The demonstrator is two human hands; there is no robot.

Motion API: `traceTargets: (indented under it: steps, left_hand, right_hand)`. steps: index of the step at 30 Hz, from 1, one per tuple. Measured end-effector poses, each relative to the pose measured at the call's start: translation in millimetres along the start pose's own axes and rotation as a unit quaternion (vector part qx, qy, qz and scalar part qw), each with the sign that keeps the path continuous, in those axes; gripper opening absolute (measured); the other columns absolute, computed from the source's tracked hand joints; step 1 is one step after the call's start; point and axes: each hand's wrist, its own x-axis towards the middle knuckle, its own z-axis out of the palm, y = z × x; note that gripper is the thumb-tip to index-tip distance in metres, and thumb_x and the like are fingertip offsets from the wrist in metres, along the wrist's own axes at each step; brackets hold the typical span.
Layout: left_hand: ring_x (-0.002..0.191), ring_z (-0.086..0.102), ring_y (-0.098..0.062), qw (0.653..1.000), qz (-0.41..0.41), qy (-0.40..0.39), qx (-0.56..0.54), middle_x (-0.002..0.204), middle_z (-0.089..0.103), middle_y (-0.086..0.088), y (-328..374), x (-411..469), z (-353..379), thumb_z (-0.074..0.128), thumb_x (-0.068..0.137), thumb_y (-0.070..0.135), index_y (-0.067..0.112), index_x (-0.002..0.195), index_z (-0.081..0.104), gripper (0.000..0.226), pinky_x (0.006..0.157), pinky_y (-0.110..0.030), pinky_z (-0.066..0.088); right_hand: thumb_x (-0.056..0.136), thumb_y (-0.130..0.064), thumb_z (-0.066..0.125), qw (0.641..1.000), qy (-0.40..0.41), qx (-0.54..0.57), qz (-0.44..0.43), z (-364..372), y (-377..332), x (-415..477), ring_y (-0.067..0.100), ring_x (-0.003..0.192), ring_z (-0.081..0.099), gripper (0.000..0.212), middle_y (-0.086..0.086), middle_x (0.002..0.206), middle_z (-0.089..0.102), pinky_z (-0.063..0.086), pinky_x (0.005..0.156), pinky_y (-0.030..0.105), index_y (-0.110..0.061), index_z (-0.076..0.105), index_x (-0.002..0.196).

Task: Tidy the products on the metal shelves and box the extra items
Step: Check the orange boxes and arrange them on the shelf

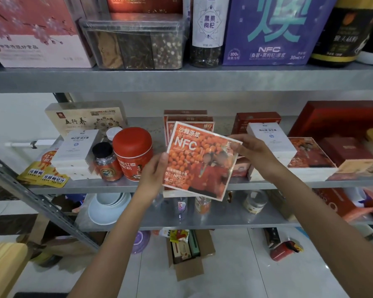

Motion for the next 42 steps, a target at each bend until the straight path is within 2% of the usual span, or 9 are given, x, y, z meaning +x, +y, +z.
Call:
traceTargets:
  steps: [6, 9, 13, 18, 25, 32, 37, 39, 42]
  left_hand:
    - [0.086, 0.068, -0.011, 0.994, -0.072, 0.079, -0.037, 0.091, 0.071, 0.005, -11, -14, 21, 0.033, 0.103, 0.046, 0.026, 0.09, 0.064, 0.039, 0.077, -0.028, 0.053]
    - [0.093, 0.068, -0.022, 0.982, -0.13, 0.119, -0.067, 0.101, 0.072, -0.007, -17, -17, 23, 0.034, 0.103, 0.047, 0.02, 0.096, 0.066, 0.042, 0.086, -0.036, 0.053]
    - [0.086, 0.069, -0.02, 0.975, -0.156, 0.136, -0.085, 0.096, 0.071, -0.007, -18, -19, 21, 0.035, 0.103, 0.047, 0.02, 0.093, 0.065, 0.042, 0.074, -0.029, 0.052]
    - [0.085, 0.068, -0.018, 0.977, -0.156, 0.122, -0.076, 0.099, 0.07, -0.006, -24, -17, 20, 0.034, 0.103, 0.045, 0.016, 0.106, 0.064, 0.042, 0.069, -0.025, 0.049]
    - [0.098, 0.06, -0.015, 0.986, -0.075, 0.066, 0.133, 0.115, 0.066, 0.0, -18, -23, 21, 0.046, 0.103, 0.025, 0.017, 0.127, 0.057, 0.027, 0.083, -0.031, 0.044]
    - [0.12, 0.06, -0.01, 0.985, 0.0, -0.107, -0.134, 0.128, 0.065, 0.008, 32, -52, 44, 0.061, 0.084, 0.042, 0.023, 0.143, 0.047, 0.064, 0.096, -0.021, 0.05]
    - [0.112, 0.066, -0.019, 0.963, -0.057, -0.058, -0.258, 0.12, 0.07, 0.002, 38, -52, 39, 0.074, 0.073, 0.042, 0.022, 0.125, 0.059, 0.058, 0.093, -0.036, 0.055]
    - [0.11, 0.067, -0.016, 0.953, -0.064, -0.052, -0.29, 0.119, 0.07, 0.004, 35, -49, 34, 0.069, 0.078, 0.037, 0.026, 0.123, 0.06, 0.046, 0.083, -0.027, 0.057]
    - [0.107, 0.069, -0.019, 0.944, -0.095, -0.043, -0.313, 0.118, 0.071, 0.001, 26, -47, 24, 0.065, 0.079, 0.036, 0.025, 0.125, 0.058, 0.048, 0.077, -0.025, 0.058]
  right_hand:
    - [0.084, -0.037, 0.068, 0.989, 0.046, 0.083, 0.112, 17, 16, -10, 0.026, 0.097, 0.068, 0.04, 0.009, 0.106, 0.071, 0.055, 0.085, 0.042, -0.014, 0.06, 0.115]
    - [0.072, -0.036, 0.076, 0.966, -0.03, 0.197, 0.165, 30, 31, -29, 0.019, 0.088, 0.071, 0.064, 0.004, 0.104, 0.071, 0.056, 0.07, 0.037, -0.018, 0.052, 0.13]
    - [0.062, -0.018, 0.087, 0.93, -0.097, 0.296, 0.198, 55, 58, -54, 0.03, 0.11, 0.066, 0.078, 0.01, 0.125, 0.065, 0.058, 0.083, 0.047, -0.018, 0.053, 0.131]
    - [0.069, -0.007, 0.076, 0.912, -0.058, 0.37, 0.166, 70, 58, -65, 0.027, 0.098, 0.071, 0.052, 0.013, 0.109, 0.073, 0.059, 0.071, 0.031, -0.008, 0.06, 0.118]
    - [0.08, -0.002, 0.074, 0.973, 0.083, 0.19, 0.099, 77, 44, -71, 0.006, 0.093, 0.07, 0.04, -0.01, 0.099, 0.075, 0.057, 0.073, 0.02, -0.023, 0.063, 0.112]
    - [0.078, -0.008, 0.08, 0.986, 0.159, -0.011, -0.057, 92, 17, -85, -0.012, 0.09, 0.062, 0.056, -0.022, 0.102, 0.064, 0.047, 0.071, 0.005, -0.022, 0.055, 0.126]
    - [0.08, -0.005, 0.076, 0.986, -0.01, -0.093, -0.139, 106, 9, -101, 0.006, 0.14, 0.036, 0.084, -0.006, 0.151, 0.042, 0.037, 0.113, 0.03, -0.019, 0.032, 0.15]
    - [0.083, -0.021, 0.074, 0.977, -0.062, -0.116, -0.169, 105, 13, -101, 0.003, 0.146, 0.02, 0.079, -0.014, 0.157, 0.029, 0.023, 0.119, 0.03, -0.028, 0.031, 0.149]
    - [0.085, -0.054, 0.063, 0.996, 0.027, -0.024, -0.084, 93, 8, -94, -0.016, 0.129, 0.036, 0.046, -0.042, 0.139, 0.037, 0.039, 0.098, 0.008, -0.062, 0.045, 0.126]
